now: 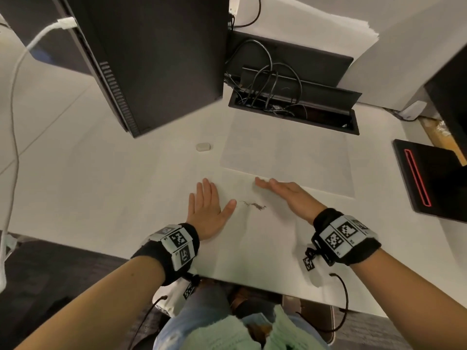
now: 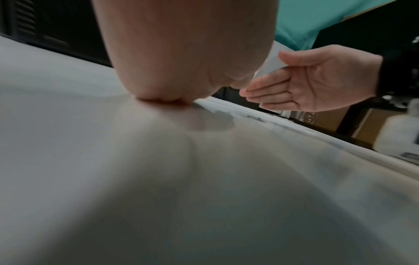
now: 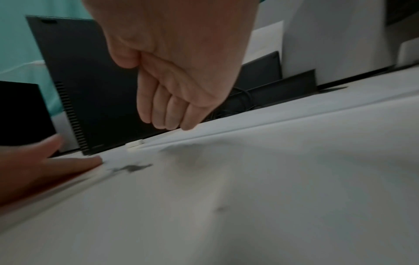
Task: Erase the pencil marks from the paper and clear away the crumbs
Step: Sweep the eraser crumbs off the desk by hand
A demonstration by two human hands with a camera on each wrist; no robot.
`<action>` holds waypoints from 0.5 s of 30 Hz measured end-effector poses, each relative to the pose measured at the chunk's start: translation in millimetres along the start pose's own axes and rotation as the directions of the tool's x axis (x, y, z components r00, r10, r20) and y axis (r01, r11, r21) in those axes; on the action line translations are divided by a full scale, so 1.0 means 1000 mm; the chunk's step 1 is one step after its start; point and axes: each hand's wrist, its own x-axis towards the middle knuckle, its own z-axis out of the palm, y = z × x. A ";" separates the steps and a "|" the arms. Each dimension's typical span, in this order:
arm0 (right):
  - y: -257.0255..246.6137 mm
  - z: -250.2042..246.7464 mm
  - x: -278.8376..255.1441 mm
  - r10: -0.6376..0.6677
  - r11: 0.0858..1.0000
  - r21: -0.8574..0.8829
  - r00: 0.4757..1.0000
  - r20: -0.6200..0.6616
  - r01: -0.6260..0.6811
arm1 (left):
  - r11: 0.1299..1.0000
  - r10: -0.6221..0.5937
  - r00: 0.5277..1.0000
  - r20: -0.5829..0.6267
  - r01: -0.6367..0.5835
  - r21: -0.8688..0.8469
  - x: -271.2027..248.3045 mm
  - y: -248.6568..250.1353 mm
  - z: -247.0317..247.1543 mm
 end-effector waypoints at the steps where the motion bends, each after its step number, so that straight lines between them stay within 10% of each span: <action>1: 0.002 -0.006 -0.001 0.021 1.000 -0.016 0.999 -0.024 -0.022 | 1.000 0.026 1.000 0.016 -0.026 0.013 0.001 0.006 0.003; 8: 0.016 -0.011 -0.004 0.116 0.989 -0.090 0.992 -0.037 -0.119 | 0.932 0.243 0.955 0.172 -0.181 -0.314 -0.012 0.035 0.011; 11: 0.014 -0.002 0.000 0.122 0.977 -0.184 0.991 0.051 -0.111 | 0.829 0.176 0.984 -0.042 -0.171 -0.532 -0.023 0.020 -0.006; 15: 0.011 0.023 0.002 0.104 0.957 -0.289 0.968 0.227 -0.035 | 0.932 -0.026 0.972 -0.234 -0.061 -0.357 -0.014 -0.018 -0.024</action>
